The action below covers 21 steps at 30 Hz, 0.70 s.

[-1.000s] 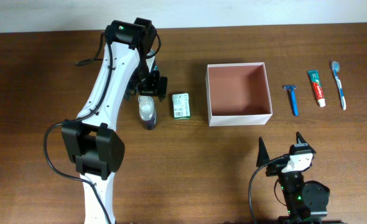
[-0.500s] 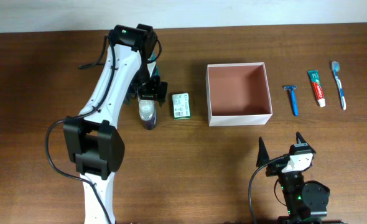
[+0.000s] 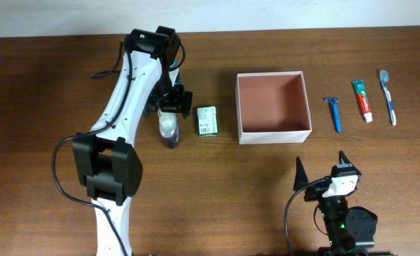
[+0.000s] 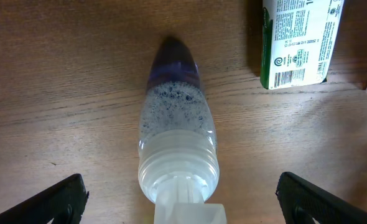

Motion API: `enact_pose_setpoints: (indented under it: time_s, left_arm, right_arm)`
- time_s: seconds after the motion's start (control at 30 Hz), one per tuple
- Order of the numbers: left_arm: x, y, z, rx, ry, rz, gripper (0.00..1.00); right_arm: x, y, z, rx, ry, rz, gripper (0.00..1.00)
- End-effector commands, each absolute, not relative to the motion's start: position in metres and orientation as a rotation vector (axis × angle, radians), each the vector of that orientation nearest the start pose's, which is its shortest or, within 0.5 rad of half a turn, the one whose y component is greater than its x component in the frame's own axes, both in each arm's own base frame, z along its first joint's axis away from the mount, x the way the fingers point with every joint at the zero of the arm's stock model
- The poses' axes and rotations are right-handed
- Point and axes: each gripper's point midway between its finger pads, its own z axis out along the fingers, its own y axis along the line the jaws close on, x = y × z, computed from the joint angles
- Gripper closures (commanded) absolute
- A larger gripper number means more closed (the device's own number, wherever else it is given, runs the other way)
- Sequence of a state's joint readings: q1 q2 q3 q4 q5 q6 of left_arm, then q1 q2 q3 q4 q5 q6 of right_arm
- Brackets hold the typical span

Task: Pack container
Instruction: 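Lower the left gripper around the soap bottle pump and close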

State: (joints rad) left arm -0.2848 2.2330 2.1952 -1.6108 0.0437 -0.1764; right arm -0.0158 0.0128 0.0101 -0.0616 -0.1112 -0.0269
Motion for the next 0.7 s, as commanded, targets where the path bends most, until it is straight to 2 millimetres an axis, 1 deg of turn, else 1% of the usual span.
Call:
enact_pose_setpoints:
  time_s: [0.0,0.17,0.33,0.43,0.67]
  left_arm:
    - [0.393,-0.119,0.128,0.189,3.213,-0.019,0.01]
    - [0.392,-0.119,0.125,0.188,3.219,-0.017,0.01]
    - [0.384,-0.11,0.109,0.193,3.261,0.058,0.01]
    - [0.382,-0.109,0.103,0.194,3.272,0.063,0.0]
    - [0.389,-0.112,0.101,0.192,3.245,0.047,0.01]
  right_arm:
    - [0.245,0.019,0.159,-0.108,1.634,0.073,0.01]
    - [0.245,0.019,0.159,-0.108,1.634,0.073,0.01]
    - [0.245,0.019,0.159,-0.108,1.634,0.073,0.01]
    - [0.245,0.019,0.159,-0.108,1.634,0.073,0.01]
    - [0.245,0.019,0.159,-0.108,1.634,0.073,0.01]
